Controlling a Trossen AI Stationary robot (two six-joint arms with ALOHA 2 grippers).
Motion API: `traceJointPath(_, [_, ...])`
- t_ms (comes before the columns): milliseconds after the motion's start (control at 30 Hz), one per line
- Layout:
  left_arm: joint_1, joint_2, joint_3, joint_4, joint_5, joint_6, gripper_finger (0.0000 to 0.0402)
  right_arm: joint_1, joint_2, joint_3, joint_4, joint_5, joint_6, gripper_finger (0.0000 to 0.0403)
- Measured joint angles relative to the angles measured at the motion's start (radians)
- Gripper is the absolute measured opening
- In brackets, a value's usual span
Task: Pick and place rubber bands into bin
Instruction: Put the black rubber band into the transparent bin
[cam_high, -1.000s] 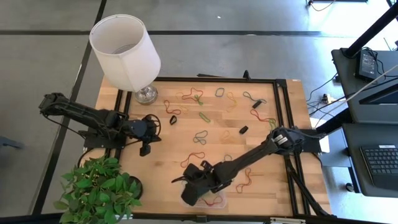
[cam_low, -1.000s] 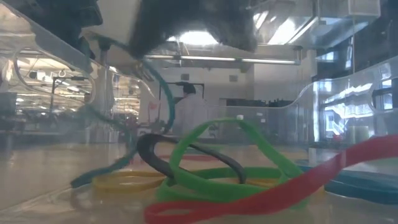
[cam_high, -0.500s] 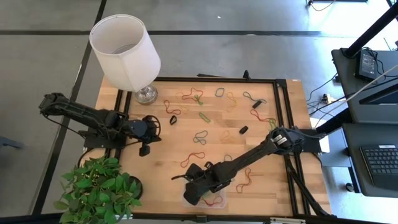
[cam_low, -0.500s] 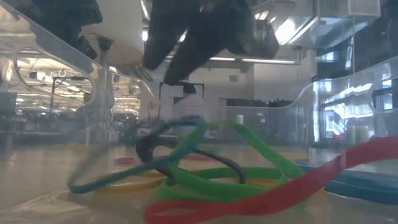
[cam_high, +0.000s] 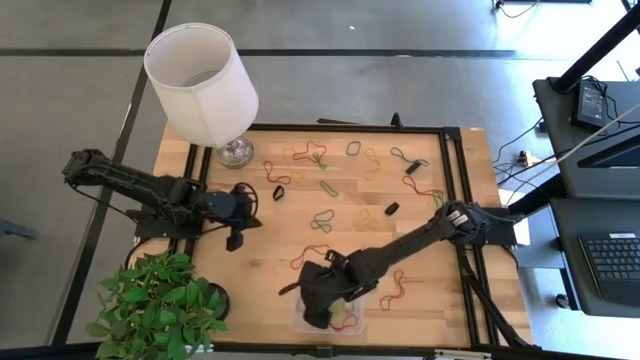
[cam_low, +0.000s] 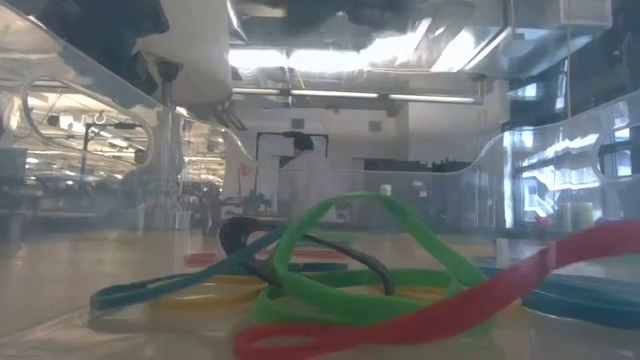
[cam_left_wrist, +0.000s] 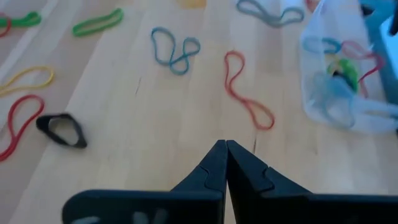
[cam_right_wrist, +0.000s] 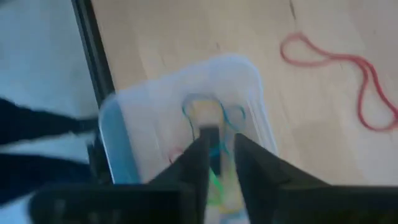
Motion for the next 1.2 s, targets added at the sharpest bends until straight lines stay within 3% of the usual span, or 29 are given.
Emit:
traceJointPath(100, [0.0, 0.002, 0.0, 0.055, -0.004, 0.003, 0.0006, -0.014, -0.01, 0.0, -0.082, -0.014, -0.083, 0.0016])
traceJointPath(267, [0.0, 0.012, 0.001, 0.096, -0.036, 0.066, 0.0006, -0.031, -0.014, 0.0, -0.228, -0.006, -0.203, 0.0012])
traceJointPath(367, [0.0, 0.031, 0.001, 0.098, -0.051, 0.09, 0.0004, -0.041, -0.098, -0.076, -0.341, 0.06, -0.248, 0.0004])
traceJointPath(500, [0.0, 0.082, 0.002, 0.124, -0.066, 0.094, 0.0003, -0.075, -0.349, -0.372, -0.283, 0.094, -0.284, 0.0006])
traceJointPath(667, [0.001, 0.178, 0.032, 0.135, -0.107, 0.082, 0.0002, -0.112, -0.685, -0.815, 0.04, 0.085, -0.306, 0.0003])
traceJointPath(767, [0.01, 0.246, 0.082, 0.137, -0.131, 0.057, 0.0002, -0.129, -0.841, -1.013, 0.136, 0.089, -0.307, 0.001])
traceJointPath(933, [0.055, 0.351, 0.177, 0.13, -0.133, 0.001, 0.0002, -0.164, -1.035, -1.226, 0.148, 0.097, -0.302, 0.0017])
traceJointPath(1100, [0.104, 0.434, 0.273, 0.101, -0.134, -0.016, 0.0003, -0.188, -1.136, -1.358, 0.19, 0.096, -0.195, 0.0017])
traceJointPath(1200, [0.136, 0.472, 0.325, 0.098, -0.132, -0.016, 0.0003, -0.198, -1.174, -1.416, 0.26, 0.087, -0.237, 0.0006])
